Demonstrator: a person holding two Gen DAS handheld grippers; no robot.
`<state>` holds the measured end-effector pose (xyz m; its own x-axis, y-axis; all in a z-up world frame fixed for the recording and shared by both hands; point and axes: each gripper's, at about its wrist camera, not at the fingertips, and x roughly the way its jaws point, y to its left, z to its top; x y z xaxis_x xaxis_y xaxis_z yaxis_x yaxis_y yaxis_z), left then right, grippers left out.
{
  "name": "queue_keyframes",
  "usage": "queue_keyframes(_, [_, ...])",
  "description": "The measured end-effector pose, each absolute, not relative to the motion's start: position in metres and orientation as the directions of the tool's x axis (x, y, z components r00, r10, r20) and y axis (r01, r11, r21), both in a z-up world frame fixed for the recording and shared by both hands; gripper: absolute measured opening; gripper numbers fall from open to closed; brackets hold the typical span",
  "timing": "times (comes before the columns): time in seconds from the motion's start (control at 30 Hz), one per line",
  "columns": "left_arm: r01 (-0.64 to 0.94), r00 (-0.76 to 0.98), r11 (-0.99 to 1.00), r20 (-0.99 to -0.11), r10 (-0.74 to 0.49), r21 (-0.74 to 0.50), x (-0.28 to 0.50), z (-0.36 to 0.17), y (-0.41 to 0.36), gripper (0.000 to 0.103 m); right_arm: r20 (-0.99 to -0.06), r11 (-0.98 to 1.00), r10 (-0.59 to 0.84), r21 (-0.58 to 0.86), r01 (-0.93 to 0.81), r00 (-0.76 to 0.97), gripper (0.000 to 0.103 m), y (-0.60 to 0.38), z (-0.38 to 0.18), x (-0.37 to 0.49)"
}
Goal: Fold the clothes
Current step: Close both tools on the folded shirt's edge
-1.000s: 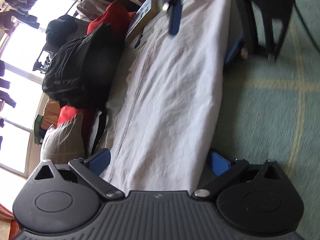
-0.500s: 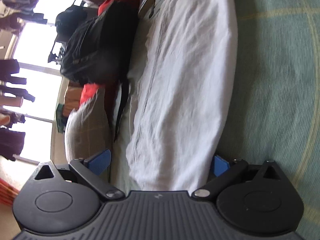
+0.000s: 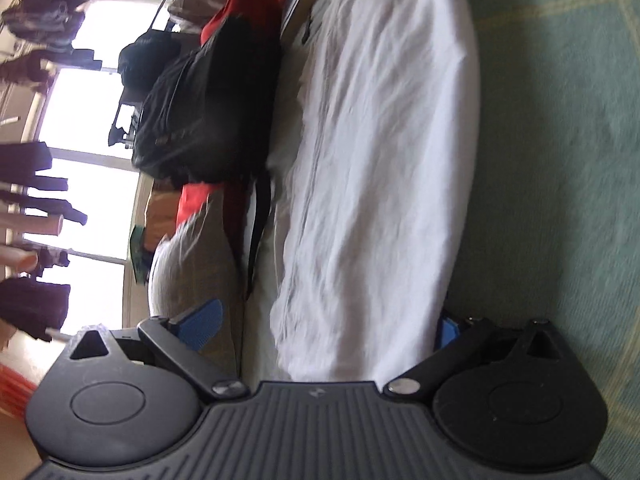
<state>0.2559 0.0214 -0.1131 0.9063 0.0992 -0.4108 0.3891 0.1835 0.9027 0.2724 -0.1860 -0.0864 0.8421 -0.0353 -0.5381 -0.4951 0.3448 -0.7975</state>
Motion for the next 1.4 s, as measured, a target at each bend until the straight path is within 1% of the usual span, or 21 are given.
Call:
queue_keyframes(0.07, [0.381, 0.912, 0.136, -0.396, 0.106, 0.914, 0.257, -0.118, 0.011, 0.099, -0.542, 0.361, -0.049, -0.793, -0.491, 0.839, 0.076, -0.188, -0.087, 0.274])
queue_keyframes(0.13, [0.379, 0.916, 0.111, -0.39, 0.095, 0.919, 0.257, -0.122, -0.002, 0.091, -0.533, 0.327, -0.032, -0.805, -0.495, 0.846, 0.066, -0.175, -0.092, 0.269])
queue_keyframes(0.2, [0.378, 0.919, 0.098, -0.386, 0.083, 0.92, 0.257, -0.126, -0.013, 0.081, -0.526, 0.294, 0.002, -0.812, -0.504, 0.85, 0.061, -0.158, -0.096, 0.266])
queue_keyframes(0.27, [0.376, 0.92, 0.103, -0.385, 0.076, 0.921, 0.256, -0.128, -0.014, 0.079, -0.522, 0.282, 0.027, -0.815, -0.507, 0.853, 0.061, -0.148, -0.098, 0.269])
queue_keyframes(0.33, [0.371, 0.922, 0.119, -0.38, 0.072, 0.921, 0.255, -0.125, -0.005, 0.08, -0.529, 0.277, 0.033, -0.811, -0.516, 0.848, 0.061, -0.148, -0.098, 0.269])
queue_keyframes(0.4, [0.356, 0.924, 0.106, -0.366, 0.111, 0.929, 0.257, -0.127, 0.009, 0.081, -0.533, 0.287, 0.035, -0.805, -0.519, 0.846, 0.062, -0.158, -0.096, 0.269])
queue_keyframes(0.47, [0.354, 0.921, 0.106, -0.366, 0.132, 0.929, 0.259, -0.128, 0.015, 0.08, -0.519, 0.283, 0.0, -0.82, -0.498, 0.855, 0.065, -0.171, -0.096, 0.272])
queue_keyframes(0.53, [0.357, 0.919, 0.095, -0.367, 0.146, 0.929, 0.261, -0.131, 0.014, 0.077, -0.521, 0.301, -0.018, -0.817, -0.492, 0.853, 0.065, -0.176, -0.097, 0.278])
queue_keyframes(0.57, [0.357, 0.921, 0.058, -0.362, 0.147, 0.932, 0.259, -0.136, 0.009, 0.07, -0.52, 0.303, -0.02, -0.817, -0.49, 0.854, 0.065, -0.173, -0.097, 0.281])
queue_keyframes(0.6, [0.356, 0.924, 0.017, -0.355, 0.144, 0.934, 0.257, -0.143, 0.003, 0.055, -0.509, 0.284, -0.024, -0.829, -0.482, 0.861, 0.064, -0.17, -0.1, 0.28])
queue_keyframes(0.63, [0.36, 0.925, -0.018, -0.354, 0.141, 0.933, 0.254, -0.15, -0.002, 0.045, -0.497, 0.258, -0.025, -0.842, -0.474, 0.868, 0.061, -0.166, -0.104, 0.278])
queue_keyframes(0.67, [0.374, 0.92, -0.039, -0.365, 0.141, 0.927, 0.252, -0.158, -0.004, 0.018, -0.486, 0.234, -0.024, -0.853, -0.467, 0.874, 0.058, -0.162, -0.107, 0.276])
queue_keyframes(0.7, [0.393, 0.912, -0.039, -0.384, 0.144, 0.919, 0.251, -0.165, -0.005, 0.0, -0.488, 0.225, -0.022, -0.853, -0.471, 0.873, 0.049, -0.16, -0.109, 0.274])
queue_keyframes(0.73, [0.394, 0.911, -0.025, -0.387, 0.141, 0.919, 0.25, -0.169, -0.004, 0.0, -0.491, 0.217, -0.019, -0.852, -0.476, 0.871, 0.039, -0.158, -0.111, 0.273])
queue_keyframes(0.77, [0.392, 0.912, -0.011, -0.387, 0.136, 0.92, 0.25, -0.168, -0.002, 0.0, -0.511, 0.226, -0.012, -0.839, -0.495, 0.86, 0.032, -0.159, -0.113, 0.272])
queue_keyframes(0.8, [0.401, 0.908, 0.0, -0.397, 0.132, 0.916, 0.251, -0.166, -0.001, 0.0, -0.528, 0.233, -0.006, -0.827, -0.512, 0.849, 0.016, -0.16, -0.114, 0.27])
queue_keyframes(0.87, [0.415, 0.902, 0.014, -0.413, 0.126, 0.91, 0.252, -0.161, 0.001, 0.0, -0.53, 0.233, -0.001, -0.825, -0.515, 0.848, 0.01, -0.16, -0.118, 0.269])
queue_keyframes(0.93, [0.413, 0.902, 0.021, -0.412, 0.126, 0.911, 0.252, -0.156, 0.001, 0.0, -0.534, 0.235, -0.005, -0.822, -0.519, 0.845, 0.007, -0.159, -0.115, 0.27])
queue_keyframes(1.03, [0.404, 0.906, 0.033, -0.404, 0.126, 0.914, 0.25, -0.148, 0.002, 0.0, -0.559, 0.296, 0.007, -0.791, -0.536, 0.829, 0.005, -0.163, -0.098, 0.272])
queue_keyframes(1.17, [0.394, 0.911, 0.031, -0.395, 0.12, 0.919, 0.234, -0.14, 0.004, 0.0, -0.553, 0.326, 0.019, -0.784, -0.528, 0.833, 0.004, -0.165, -0.077, 0.264])
queue_keyframes(1.4, [0.397, 0.911, 0.018, -0.397, 0.109, 0.917, 0.199, -0.126, 0.009, 0.0, -0.593, 0.324, 0.036, -0.754, -0.571, 0.804, 0.004, -0.164, -0.061, 0.236])
